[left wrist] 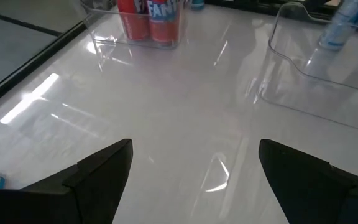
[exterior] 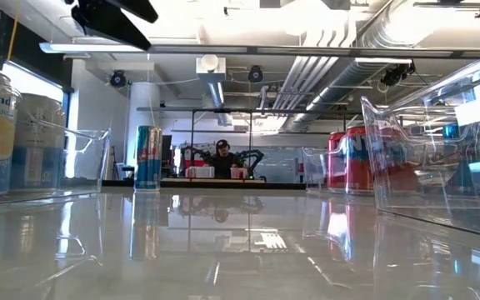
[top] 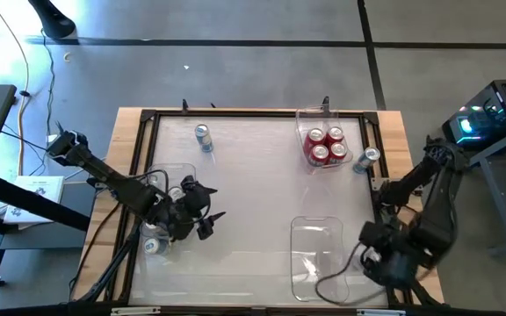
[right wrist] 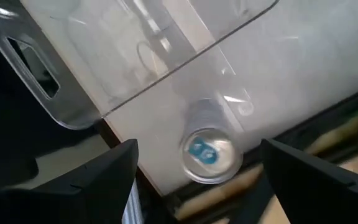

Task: Sort soda cans
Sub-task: Put the bottom right blue soda can into the bottom right transparent bin

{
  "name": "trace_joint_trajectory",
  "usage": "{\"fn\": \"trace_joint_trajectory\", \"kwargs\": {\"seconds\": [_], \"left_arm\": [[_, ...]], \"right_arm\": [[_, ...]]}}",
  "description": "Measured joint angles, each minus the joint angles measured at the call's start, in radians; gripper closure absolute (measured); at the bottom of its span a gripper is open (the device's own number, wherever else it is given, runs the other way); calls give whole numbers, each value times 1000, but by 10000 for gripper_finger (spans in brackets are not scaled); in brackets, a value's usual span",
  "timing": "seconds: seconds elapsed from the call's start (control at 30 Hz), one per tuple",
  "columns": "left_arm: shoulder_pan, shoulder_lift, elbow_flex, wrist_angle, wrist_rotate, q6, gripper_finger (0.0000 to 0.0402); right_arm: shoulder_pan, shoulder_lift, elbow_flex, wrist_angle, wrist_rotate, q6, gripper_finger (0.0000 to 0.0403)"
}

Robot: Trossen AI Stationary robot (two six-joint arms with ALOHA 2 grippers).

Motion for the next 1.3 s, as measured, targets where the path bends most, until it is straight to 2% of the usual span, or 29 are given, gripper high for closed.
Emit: {"fn": "trace_joint_trajectory", "kwargs": {"seconds": [0.17, 0.3, 0.6, 0.7, 0.83, 0.9, 1.13, 1.3], "left_arm": [[-17, 2, 0, 2, -12, -6, 57], [-18, 2, 0, 2, -12, -14, 57], [-15, 2, 0, 7, -13, -15, 57], [-15, 2, 0, 6, -12, -22, 57], [-15, 2, 0, 7, -12, -23, 57], [-15, 2, 0, 8, -12, -23, 57], [-15, 2, 0, 24, -11, -23, 57], [-15, 2, 0, 27, -10, -23, 57]], "right_arm": [[80, 0, -121, 88, 5, 150, 70], [81, 0, -206, 139, -40, 159, 70], [81, 0, -311, 258, -48, 151, 73], [81, 0, -322, 300, -51, 147, 97], [80, 0, -324, 318, -57, 175, 167], [73, 3, -297, 296, -62, 178, 190], [10, 1, -48, 20, -52, 186, 190], [-38, -1, 144, -68, 74, 148, 190]]}}
